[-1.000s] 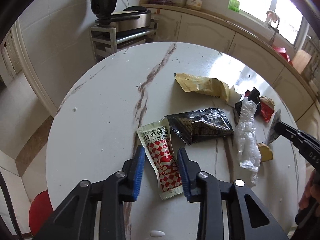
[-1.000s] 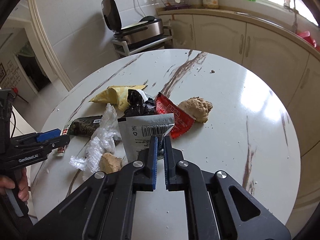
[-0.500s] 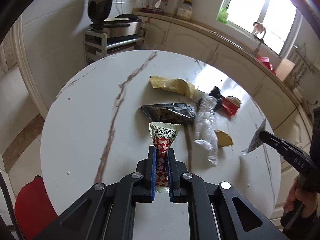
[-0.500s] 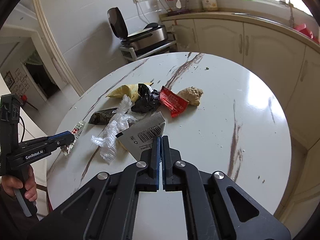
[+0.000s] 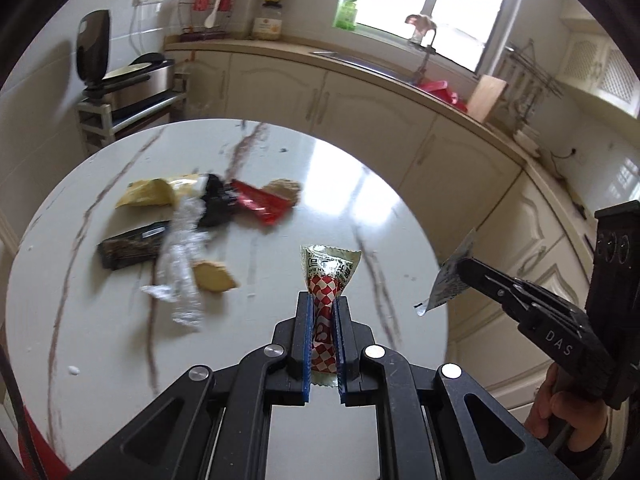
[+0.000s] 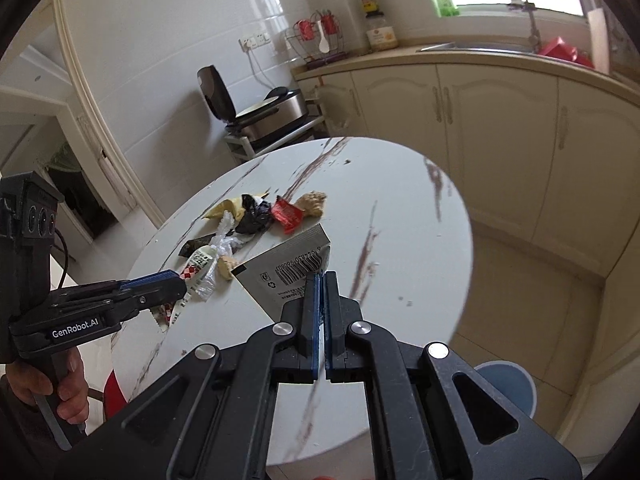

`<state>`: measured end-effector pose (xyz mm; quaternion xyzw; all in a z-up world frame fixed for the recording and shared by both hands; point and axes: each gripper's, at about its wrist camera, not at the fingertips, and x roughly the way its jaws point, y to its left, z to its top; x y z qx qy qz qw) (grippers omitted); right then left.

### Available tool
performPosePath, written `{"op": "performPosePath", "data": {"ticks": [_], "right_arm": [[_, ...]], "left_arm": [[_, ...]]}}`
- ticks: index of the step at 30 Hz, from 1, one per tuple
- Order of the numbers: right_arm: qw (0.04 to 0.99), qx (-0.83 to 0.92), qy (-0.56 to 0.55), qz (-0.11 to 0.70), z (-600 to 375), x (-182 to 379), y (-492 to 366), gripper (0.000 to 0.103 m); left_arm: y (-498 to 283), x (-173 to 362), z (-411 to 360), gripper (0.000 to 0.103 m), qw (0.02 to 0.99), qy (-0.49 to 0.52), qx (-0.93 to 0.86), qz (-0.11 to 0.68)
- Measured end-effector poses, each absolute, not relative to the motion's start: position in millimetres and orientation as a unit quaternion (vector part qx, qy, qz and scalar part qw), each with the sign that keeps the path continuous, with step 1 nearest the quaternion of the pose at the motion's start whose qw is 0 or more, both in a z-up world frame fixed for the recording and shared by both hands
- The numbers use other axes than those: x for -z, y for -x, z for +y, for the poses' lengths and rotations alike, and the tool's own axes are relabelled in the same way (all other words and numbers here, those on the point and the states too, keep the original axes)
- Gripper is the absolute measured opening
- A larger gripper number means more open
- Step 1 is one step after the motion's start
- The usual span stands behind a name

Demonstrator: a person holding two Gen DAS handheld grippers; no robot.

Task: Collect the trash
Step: 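Carry both items over the blue bin and open both tools to drop them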

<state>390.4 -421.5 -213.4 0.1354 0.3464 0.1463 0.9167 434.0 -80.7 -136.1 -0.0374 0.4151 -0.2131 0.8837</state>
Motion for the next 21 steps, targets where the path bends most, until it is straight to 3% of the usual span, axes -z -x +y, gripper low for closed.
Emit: {"op": "performPosePath", "data": {"ticks": [11, 21], "right_arm": [[0.918, -0.017, -0.165, 0.359, -560, 251, -345, 0.003], [0.883, 0.030, -0.215, 0.415, -622, 332, -355, 0.003]], "left_arm": [[-439, 151, -281, 0.005, 0.831, -0.034, 0.336, 0.442], [-471, 205, -373, 0.011, 0.795, -0.082, 0.342, 0.494]]}}
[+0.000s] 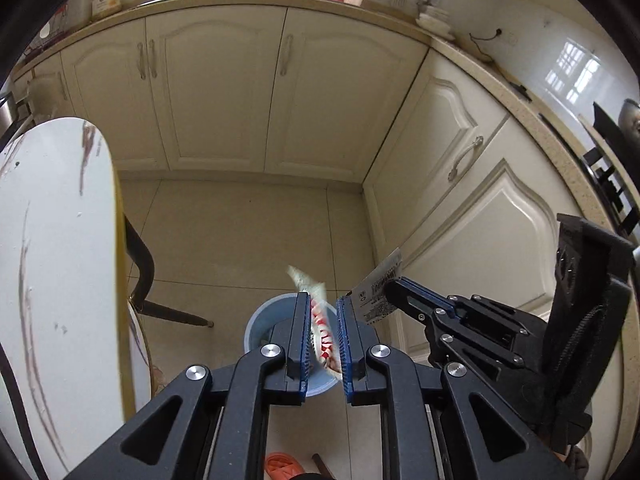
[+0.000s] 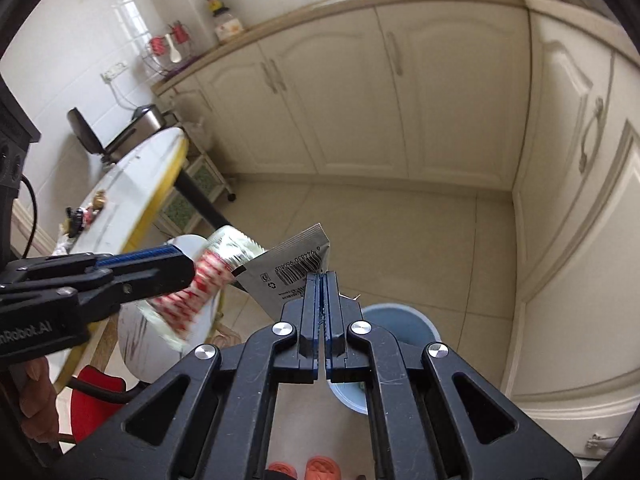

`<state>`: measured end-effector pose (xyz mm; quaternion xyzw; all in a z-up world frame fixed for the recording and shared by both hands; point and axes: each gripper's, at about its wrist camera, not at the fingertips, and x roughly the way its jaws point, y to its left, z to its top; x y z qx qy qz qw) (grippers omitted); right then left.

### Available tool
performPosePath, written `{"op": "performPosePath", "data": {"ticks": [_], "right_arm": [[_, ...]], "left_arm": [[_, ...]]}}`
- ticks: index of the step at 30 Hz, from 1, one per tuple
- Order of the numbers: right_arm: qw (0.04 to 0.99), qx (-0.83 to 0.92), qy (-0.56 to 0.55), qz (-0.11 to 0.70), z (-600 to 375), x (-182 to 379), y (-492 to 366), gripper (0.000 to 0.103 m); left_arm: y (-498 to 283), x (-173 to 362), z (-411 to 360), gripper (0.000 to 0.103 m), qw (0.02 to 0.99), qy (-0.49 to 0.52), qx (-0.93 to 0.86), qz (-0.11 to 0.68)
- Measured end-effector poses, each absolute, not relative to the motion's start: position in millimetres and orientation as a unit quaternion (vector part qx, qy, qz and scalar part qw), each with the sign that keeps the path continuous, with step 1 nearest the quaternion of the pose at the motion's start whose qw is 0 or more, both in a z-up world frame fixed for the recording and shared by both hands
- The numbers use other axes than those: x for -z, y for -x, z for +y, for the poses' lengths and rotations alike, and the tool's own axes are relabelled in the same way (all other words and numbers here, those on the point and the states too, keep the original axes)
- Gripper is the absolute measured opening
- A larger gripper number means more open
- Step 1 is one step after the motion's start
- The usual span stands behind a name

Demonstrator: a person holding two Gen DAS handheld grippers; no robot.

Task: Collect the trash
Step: 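Carry both items over the blue bin and open both tools to drop them, then move both open tools back toward the table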

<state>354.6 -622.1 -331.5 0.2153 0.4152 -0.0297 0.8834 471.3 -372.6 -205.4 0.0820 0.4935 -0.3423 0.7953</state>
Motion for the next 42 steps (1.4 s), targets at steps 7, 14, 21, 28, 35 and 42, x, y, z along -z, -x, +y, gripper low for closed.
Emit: {"op": "performPosePath", "data": {"ticks": [7, 14, 21, 28, 35, 42], "right_arm": [[0.867, 0.047, -0.233, 0.439, -637, 361, -357, 0.024], [0.879, 0.057, -0.215, 0.422, -625, 336, -339, 0.047], [0.911, 0.053, -0.179, 0.367, -582, 266, -311, 0.083], [0.935, 0.017, -0.135, 0.327, -506, 201, -292, 0.103], [0.947, -0.033, -0.093, 0.306, -419, 167, -295, 0.103], [0.941, -0.074, -0.050, 0.326, -337, 169, -327, 0.103]], "left_arm": [[-484, 219, -386, 0.012, 0.791, -0.087, 0.336, 0.504], [-466, 196, -360, 0.051, 0.817, -0.089, 0.317, 0.473], [-413, 149, -303, 0.077, 0.867, -0.067, 0.279, 0.407], [-353, 121, -221, 0.095, 0.908, -0.032, 0.220, 0.354], [-298, 110, -139, 0.102, 0.935, -0.002, 0.166, 0.313], [-265, 124, -61, 0.102, 0.942, 0.017, 0.113, 0.315]]}}
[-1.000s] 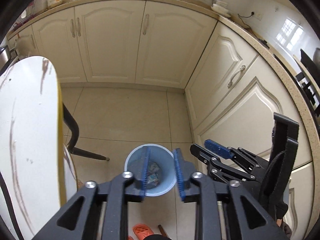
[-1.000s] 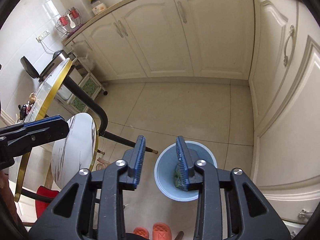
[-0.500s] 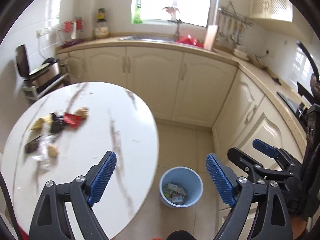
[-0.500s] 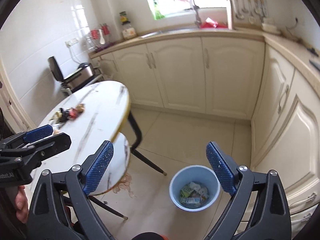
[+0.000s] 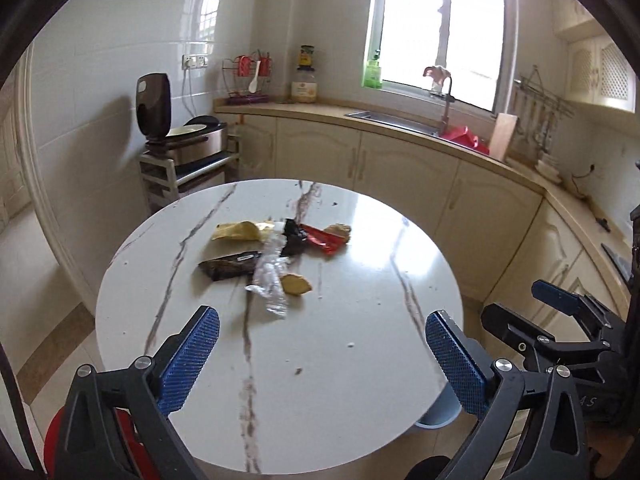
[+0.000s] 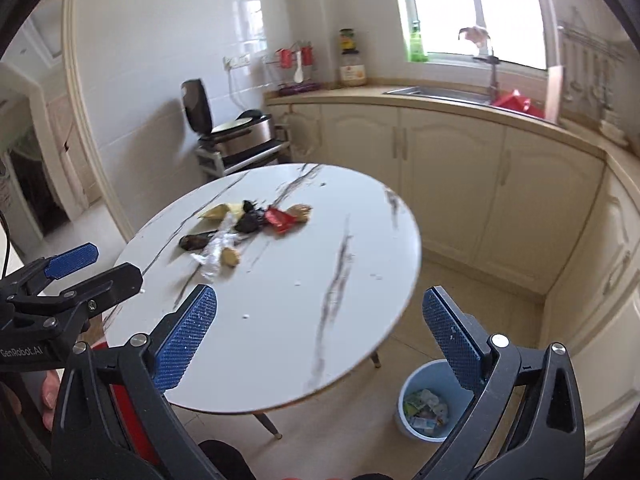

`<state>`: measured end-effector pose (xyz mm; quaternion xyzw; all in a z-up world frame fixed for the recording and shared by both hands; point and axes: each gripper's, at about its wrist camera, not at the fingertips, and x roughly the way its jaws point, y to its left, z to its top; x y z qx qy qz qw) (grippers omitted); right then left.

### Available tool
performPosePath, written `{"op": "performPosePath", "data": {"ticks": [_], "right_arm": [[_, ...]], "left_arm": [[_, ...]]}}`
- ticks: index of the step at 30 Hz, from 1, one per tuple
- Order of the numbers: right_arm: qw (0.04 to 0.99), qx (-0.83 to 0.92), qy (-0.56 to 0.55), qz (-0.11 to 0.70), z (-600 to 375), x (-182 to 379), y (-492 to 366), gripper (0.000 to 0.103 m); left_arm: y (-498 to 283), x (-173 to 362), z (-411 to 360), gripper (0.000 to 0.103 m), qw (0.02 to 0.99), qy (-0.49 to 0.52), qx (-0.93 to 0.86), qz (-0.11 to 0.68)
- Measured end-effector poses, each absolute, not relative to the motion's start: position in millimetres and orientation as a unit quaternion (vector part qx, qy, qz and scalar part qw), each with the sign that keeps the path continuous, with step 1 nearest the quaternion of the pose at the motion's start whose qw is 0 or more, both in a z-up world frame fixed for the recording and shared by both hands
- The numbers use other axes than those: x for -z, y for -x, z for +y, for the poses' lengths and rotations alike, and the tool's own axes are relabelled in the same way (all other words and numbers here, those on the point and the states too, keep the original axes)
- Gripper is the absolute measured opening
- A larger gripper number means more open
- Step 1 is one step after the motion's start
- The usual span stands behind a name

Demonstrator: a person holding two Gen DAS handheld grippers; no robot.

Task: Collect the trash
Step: 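Move both open tools back toward the table, then grasp the clear plastic wrap with the left tool while the right tool grasps a bread piece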

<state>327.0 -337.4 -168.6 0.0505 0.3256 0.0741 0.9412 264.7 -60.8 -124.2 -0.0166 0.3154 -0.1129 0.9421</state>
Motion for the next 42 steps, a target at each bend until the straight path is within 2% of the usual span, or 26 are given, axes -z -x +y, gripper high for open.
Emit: {"op": "performPosePath", "data": {"ticks": [10, 14, 19, 23, 26, 27, 28, 29, 30, 37, 40, 41, 42], "right_arm": [[0.912, -0.122, -0.004, 0.393, -267, 220, -411, 0.103], [0.896, -0.141, 0.009, 0.420, -245, 244, -445, 0.096], [0.882, -0.153, 0.024, 0.445, -227, 266, -478, 0.080], [0.877, -0.161, 0.027, 0.451, -223, 274, -492, 0.075], [0.878, -0.167, 0.039, 0.447, -221, 275, -495, 0.067], [0.879, -0.167, 0.039, 0.445, -223, 274, -496, 0.055], [0.880, -0.172, 0.040, 0.442, -225, 272, -497, 0.035], [0.879, -0.178, 0.039, 0.441, -227, 272, -499, 0.026], [0.877, -0.184, 0.035, 0.442, -231, 272, -499, 0.023], [0.882, -0.173, 0.008, 0.438, -272, 270, -492, 0.020], [0.883, -0.171, -0.008, 0.437, -289, 269, -489, 0.020], [0.883, -0.170, -0.011, 0.437, -293, 269, -490, 0.020], [0.884, -0.170, -0.011, 0.436, -295, 269, -489, 0.020]], "left_arm": [[-308, 146, -21, 0.102, 0.933, 0.025, 0.066, 0.354], [-341, 154, -13, 0.102, 0.925, 0.019, 0.058, 0.374], [-381, 161, -9, 0.102, 0.918, 0.010, 0.056, 0.392], [-408, 167, -12, 0.102, 0.914, 0.006, 0.061, 0.400], [-423, 174, -18, 0.102, 0.912, 0.006, 0.066, 0.405], [-428, 173, -18, 0.102, 0.912, 0.009, 0.068, 0.405], [-432, 174, -20, 0.102, 0.911, 0.011, 0.068, 0.407], [-436, 175, -22, 0.102, 0.910, 0.011, 0.068, 0.410], [-440, 178, -24, 0.102, 0.909, 0.012, 0.070, 0.411], [-480, 192, -66, 0.101, 0.897, 0.009, 0.087, 0.434], [-496, 203, -81, 0.093, 0.891, 0.004, 0.082, 0.447], [-500, 206, -86, 0.078, 0.888, 0.000, 0.080, 0.453], [-504, 210, -90, 0.057, 0.884, -0.002, 0.081, 0.460]]}}
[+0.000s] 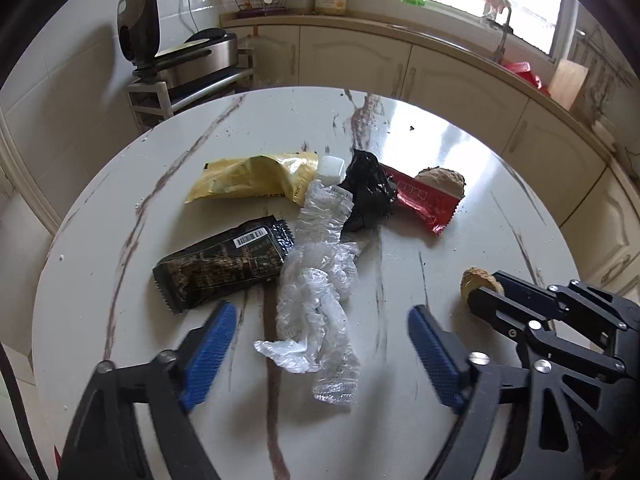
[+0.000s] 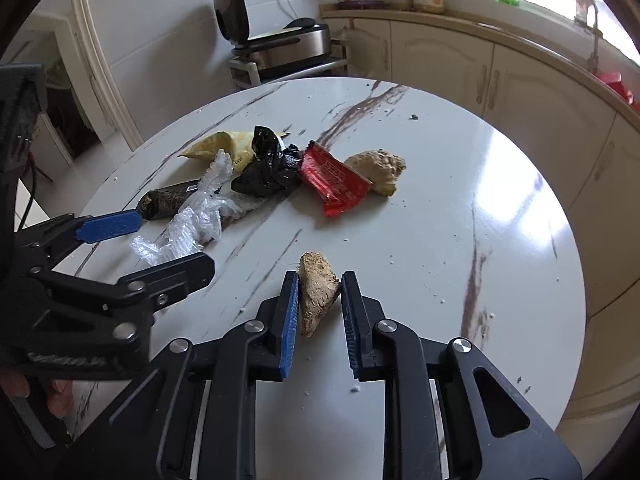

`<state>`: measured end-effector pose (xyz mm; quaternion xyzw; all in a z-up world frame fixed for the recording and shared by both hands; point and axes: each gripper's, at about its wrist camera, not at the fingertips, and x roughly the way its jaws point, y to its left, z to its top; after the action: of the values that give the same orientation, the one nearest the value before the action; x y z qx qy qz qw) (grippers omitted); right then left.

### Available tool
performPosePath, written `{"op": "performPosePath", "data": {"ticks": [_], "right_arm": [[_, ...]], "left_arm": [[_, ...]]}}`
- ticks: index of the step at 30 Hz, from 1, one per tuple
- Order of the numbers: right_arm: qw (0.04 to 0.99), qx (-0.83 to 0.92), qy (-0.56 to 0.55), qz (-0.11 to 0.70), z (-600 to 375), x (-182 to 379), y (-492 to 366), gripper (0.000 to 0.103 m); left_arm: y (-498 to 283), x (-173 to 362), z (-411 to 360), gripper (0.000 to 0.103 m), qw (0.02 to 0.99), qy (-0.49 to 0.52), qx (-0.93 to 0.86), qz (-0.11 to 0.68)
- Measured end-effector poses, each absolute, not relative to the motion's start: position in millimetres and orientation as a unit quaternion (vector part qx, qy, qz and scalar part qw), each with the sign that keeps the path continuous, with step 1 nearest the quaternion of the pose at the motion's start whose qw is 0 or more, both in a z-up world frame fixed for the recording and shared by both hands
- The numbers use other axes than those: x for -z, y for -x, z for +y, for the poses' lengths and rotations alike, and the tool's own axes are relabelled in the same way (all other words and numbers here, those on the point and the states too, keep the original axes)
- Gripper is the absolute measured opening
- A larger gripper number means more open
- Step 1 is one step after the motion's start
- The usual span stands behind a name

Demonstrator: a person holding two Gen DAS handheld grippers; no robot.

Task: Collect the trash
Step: 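Grasp the clear plastic wrap with the left tool while the right tool grasps a bread piece, then carry both items over the blue bin and open both tools to drop them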

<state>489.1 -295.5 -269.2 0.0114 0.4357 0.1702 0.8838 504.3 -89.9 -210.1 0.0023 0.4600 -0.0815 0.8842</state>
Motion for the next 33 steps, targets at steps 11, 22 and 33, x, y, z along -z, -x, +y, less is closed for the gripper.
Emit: {"op": "performPosePath", "data": {"ticks": [11, 22, 33], "right_arm": [[0.889, -0.188, -0.043, 0.416, -311, 254, -467, 0.019], [0.911, -0.175, -0.081, 0.363, -365, 207, -392, 0.019], [0.926, -0.057, -0.142, 0.346, -502, 215, -313, 0.019]], "left_arm": [[-489, 198, -85, 0.011, 0.891, 0.015, 0.095, 0.444], [-413, 144, -132, 0.011, 0.907, -0.009, 0.155, 0.392], [-378, 143, -266, 0.011, 0.876, -0.078, 0.260, 0.398]]}}
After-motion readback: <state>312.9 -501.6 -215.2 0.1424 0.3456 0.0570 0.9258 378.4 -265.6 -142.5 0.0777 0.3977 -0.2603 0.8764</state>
